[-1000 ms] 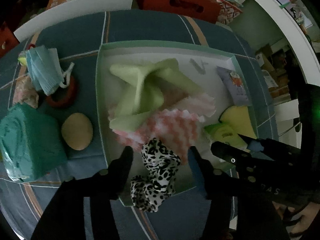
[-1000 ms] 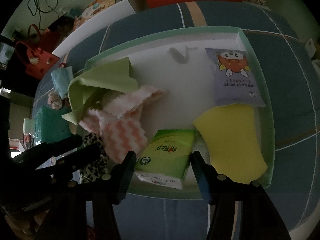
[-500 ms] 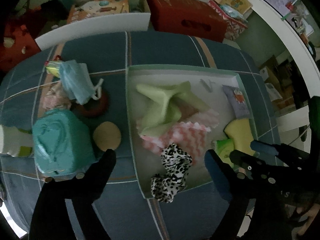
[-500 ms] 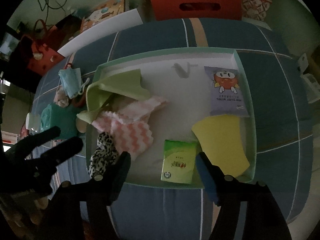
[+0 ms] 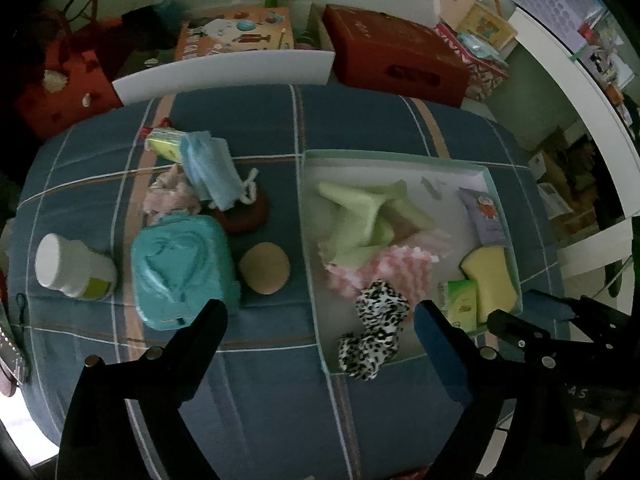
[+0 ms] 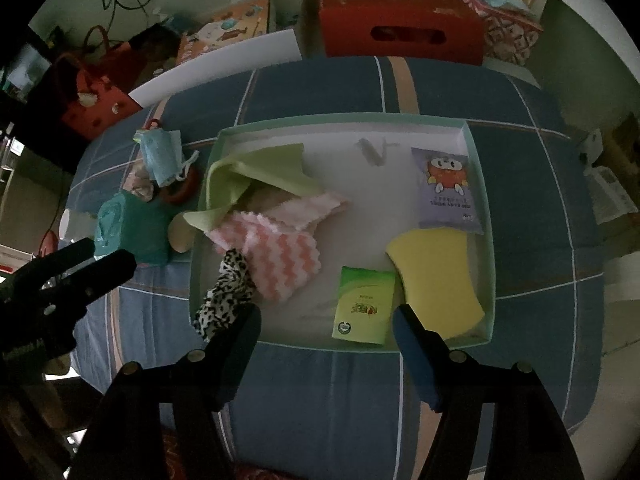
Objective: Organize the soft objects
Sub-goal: 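Withdraw both open tools from the tray, then move the left tool to the pink-and-white cloth while the right tool reaches the blue mask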
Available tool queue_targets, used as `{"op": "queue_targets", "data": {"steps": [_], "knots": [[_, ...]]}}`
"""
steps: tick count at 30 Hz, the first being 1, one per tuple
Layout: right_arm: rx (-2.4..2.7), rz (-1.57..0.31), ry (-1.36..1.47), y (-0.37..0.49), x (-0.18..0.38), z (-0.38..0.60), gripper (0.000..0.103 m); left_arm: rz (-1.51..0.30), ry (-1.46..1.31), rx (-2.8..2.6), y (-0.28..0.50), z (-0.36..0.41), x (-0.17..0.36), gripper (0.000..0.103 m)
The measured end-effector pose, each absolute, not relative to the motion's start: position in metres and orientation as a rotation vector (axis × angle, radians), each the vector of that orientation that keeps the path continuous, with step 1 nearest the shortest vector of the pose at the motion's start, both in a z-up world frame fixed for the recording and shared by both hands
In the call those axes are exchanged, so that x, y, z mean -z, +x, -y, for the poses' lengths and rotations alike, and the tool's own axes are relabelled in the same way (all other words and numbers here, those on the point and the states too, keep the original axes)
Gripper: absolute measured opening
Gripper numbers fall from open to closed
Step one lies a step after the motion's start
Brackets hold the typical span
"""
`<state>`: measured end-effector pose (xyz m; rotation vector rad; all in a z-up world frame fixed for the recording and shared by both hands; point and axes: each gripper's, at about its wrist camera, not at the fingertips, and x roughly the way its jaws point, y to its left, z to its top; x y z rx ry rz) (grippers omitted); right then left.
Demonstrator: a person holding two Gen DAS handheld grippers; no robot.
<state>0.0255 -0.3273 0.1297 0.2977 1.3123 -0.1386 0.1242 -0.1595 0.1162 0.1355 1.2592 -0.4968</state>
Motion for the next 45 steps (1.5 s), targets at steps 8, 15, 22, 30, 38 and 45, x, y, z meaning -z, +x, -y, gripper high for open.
{"op": "queue_targets", "data": {"steps": [8, 15, 22, 30, 38, 45], "knots": [[0.124, -1.31, 0.259, 0.031, -0.135, 0.311, 0.072, -1.271, 0.098, 0.462, 0.139, 0.129, -0.122, 0.094], [0.09, -1.308, 0.215, 0.044, -0.135, 0.288, 0.072, -1.26, 0.093, 0.411, 0.158, 0.095, -0.128, 0.094], [0.046, -1.314, 0.179, 0.062, -0.131, 0.261, 0.072, -1.257, 0.075, 0.367, 0.177, 0.062, -0.125, 0.094], [0.005, -1.313, 0.155, 0.096, -0.136, 0.236, 0.072, -1.24, 0.056, 0.32, 0.206, 0.029, -0.123, 0.094], [-0.031, -1.28, 0.17, 0.138, -0.142, 0.217, 0.072, -1.269, 0.022, 0.301, 0.238, 0.011, -0.118, 0.095], [-0.073, -1.28, 0.171, 0.174, -0.129, 0.201, 0.072, -1.316, 0.011, 0.322, 0.257, 0.027, -0.101, 0.094]]}}
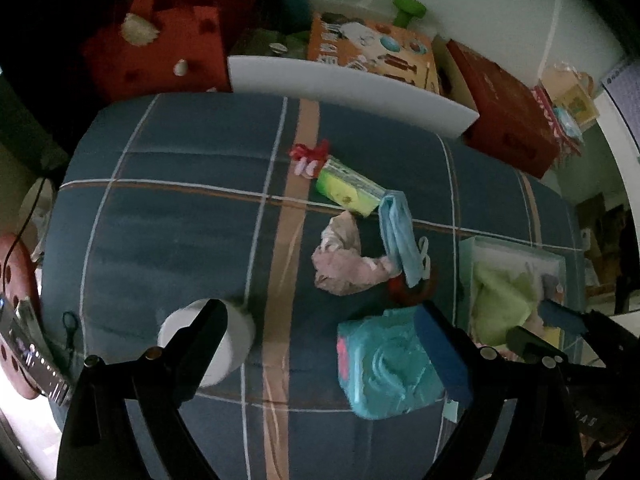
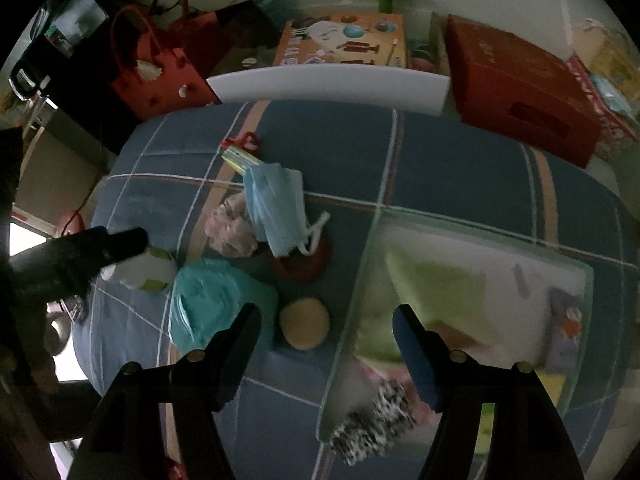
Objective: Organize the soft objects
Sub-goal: 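Move the left tool to the pink-and-white cloth while the right tool reaches the blue mask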
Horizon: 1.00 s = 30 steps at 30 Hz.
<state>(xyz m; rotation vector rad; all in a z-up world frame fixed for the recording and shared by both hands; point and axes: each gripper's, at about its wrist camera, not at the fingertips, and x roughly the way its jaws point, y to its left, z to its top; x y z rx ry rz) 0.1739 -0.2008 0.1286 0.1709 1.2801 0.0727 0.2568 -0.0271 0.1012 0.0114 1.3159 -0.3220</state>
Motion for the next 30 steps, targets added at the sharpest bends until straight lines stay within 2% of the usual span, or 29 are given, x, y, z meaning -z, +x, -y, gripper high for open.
{"op": "queue_targets", "data": {"steps": [24, 27, 30], "knots": [[-0.14, -1.255, 0.316, 0.261, -0.078, 0.208, 0.072, -1.481, 0.056, 0.334, 0.303, 0.072, -0.019, 0.094], [-0.161, -1.259, 0.318, 0.266, -0.071, 0.202, 0.072, -1.485, 0.053, 0.338, 0.305, 0.074, -0.014, 0.091], [-0.175, -1.265, 0.33, 0.269, -0.064, 0.197, 0.072, -1.499, 0.041, 0.343, 0.308, 0.072, -0.008, 0.08]]}}
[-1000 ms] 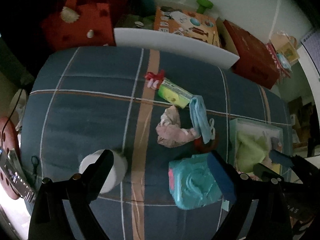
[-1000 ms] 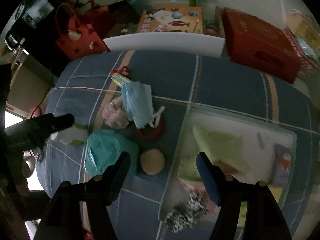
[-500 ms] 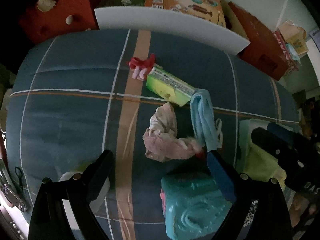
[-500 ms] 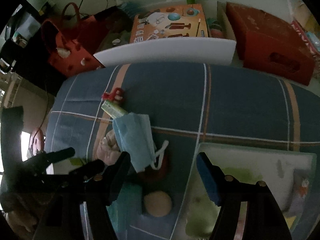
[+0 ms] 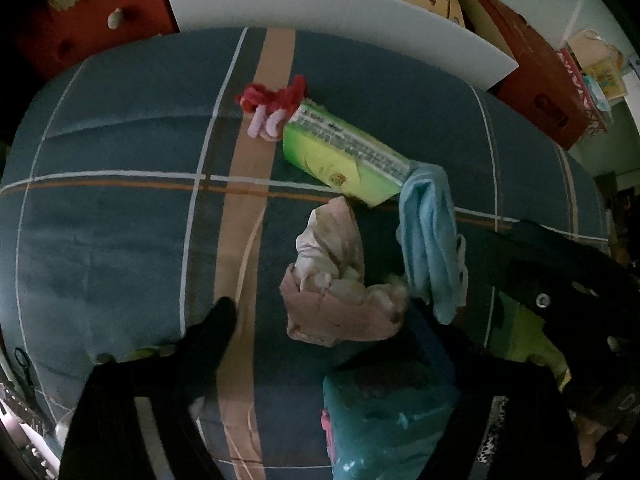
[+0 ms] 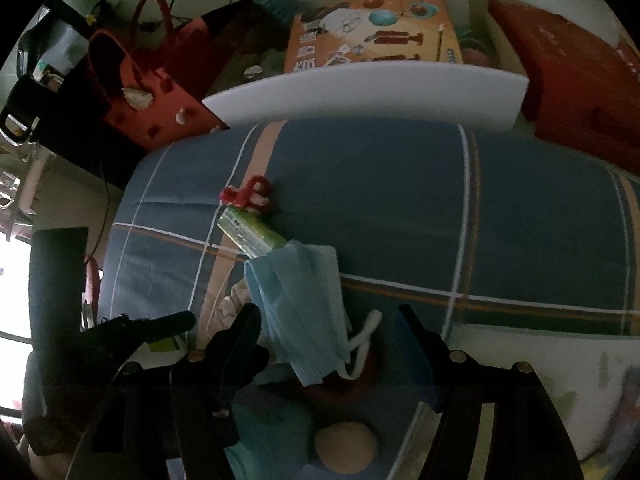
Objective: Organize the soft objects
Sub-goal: 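Move the left tool to the pink-and-white cloth while the right tool reaches the blue mask, then grasp the pink-and-white cloth with the left tool while the right tool grasps the blue mask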
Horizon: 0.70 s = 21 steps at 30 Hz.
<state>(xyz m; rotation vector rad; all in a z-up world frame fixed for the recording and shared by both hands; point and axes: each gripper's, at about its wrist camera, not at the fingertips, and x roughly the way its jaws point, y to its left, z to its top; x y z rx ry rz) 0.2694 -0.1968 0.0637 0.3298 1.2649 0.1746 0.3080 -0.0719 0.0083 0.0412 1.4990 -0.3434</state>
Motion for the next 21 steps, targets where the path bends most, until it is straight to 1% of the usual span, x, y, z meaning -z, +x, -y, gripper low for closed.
{"op": "queue_targets", "data": {"steps": [7, 10, 11, 13, 15, 17, 21], "knots": [[-0.207, -1.282, 0.343, 0.28, -0.047, 0.184, 0.072, -1.516, 0.005, 0.334, 0.316, 0.069, 0.006, 0.078], [-0.211, -1.289, 0.337, 0.283, -0.041, 0.179, 0.071, -1.516, -0.001, 0.34, 0.316, 0.067, 0.008, 0.072], [-0.212, -1.29, 0.337, 0.284, -0.039, 0.179, 0.07, -1.515, -0.002, 0.342, 0.316, 0.067, 0.009, 0.071], [-0.215, -1.294, 0.339, 0.284, -0.036, 0.177, 0.065, -1.512, -0.005, 0.344, 0.315, 0.066, 0.009, 0.069], [-0.213, -1.297, 0.339, 0.284, -0.033, 0.177, 0.055, -1.512, -0.021, 0.35, 0.316, 0.066, 0.009, 0.064], [-0.215, -1.296, 0.346, 0.284, -0.032, 0.178, 0.051, -1.513, -0.03, 0.355, 0.316, 0.067, 0.01, 0.061], [-0.223, -1.29, 0.352, 0.282, -0.033, 0.18, 0.036, -1.515, -0.05, 0.369, 0.318, 0.069, 0.012, 0.053]]}}
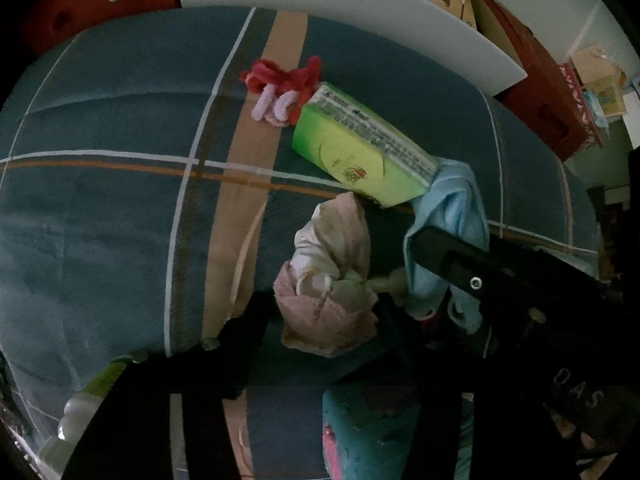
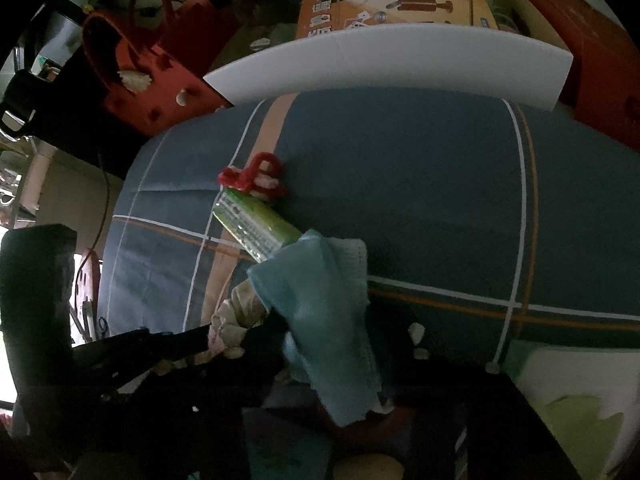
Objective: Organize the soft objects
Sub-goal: 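Grasp the pink-and-white cloth with the left tool while the right tool grasps the blue mask, then carry cloth and mask into the white tray while both tools open to release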
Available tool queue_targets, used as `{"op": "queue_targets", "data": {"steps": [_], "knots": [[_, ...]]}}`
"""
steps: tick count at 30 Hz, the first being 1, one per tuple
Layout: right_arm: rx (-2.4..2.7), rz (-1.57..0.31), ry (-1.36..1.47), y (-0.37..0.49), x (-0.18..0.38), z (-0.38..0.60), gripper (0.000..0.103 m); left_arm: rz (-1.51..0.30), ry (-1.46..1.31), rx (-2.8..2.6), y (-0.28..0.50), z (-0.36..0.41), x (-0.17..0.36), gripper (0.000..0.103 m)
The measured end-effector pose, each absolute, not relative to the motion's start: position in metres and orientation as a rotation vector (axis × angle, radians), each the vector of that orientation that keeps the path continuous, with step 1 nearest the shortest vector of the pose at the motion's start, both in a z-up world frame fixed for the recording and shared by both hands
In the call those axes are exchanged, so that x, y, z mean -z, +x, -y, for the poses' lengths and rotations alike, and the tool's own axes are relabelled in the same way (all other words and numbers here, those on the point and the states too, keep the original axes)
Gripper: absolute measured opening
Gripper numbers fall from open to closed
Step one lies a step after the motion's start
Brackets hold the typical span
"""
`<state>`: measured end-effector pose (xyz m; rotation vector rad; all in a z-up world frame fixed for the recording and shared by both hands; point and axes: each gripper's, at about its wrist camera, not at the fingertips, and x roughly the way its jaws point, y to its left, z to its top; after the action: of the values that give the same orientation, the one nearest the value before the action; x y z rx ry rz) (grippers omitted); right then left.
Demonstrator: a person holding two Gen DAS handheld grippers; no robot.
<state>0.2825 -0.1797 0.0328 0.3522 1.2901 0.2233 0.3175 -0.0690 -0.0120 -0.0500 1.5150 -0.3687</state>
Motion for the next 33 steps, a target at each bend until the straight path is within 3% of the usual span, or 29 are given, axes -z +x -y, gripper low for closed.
{"op": "queue_targets", "data": {"steps": [2, 7, 9, 20, 33], "knots": [[-0.225, -1.286, 0.352, 0.282, -0.034, 0.181, 0.035, -1.516, -0.068, 0.376, 0.32, 0.067, 0.012, 0.046], [-0.225, -1.276, 0.342, 0.277, -0.042, 0.185, 0.027, -1.511, -0.092, 0.383, 0.321, 0.063, 0.014, 0.039], [-0.229, -1.271, 0.341, 0.275, -0.046, 0.187, 0.019, -1.509, -0.098, 0.387, 0.319, 0.063, 0.016, 0.036], [-0.23, -1.241, 0.321, 0.255, -0.076, 0.198, 0.017, -1.487, -0.149, 0.395, 0.305, 0.056, 0.008, 0.022], [-0.193, -1.186, 0.307, 0.219, -0.125, 0.218, 0.017, -1.403, -0.163, 0.398, 0.278, 0.049, -0.055, 0.018]]}}
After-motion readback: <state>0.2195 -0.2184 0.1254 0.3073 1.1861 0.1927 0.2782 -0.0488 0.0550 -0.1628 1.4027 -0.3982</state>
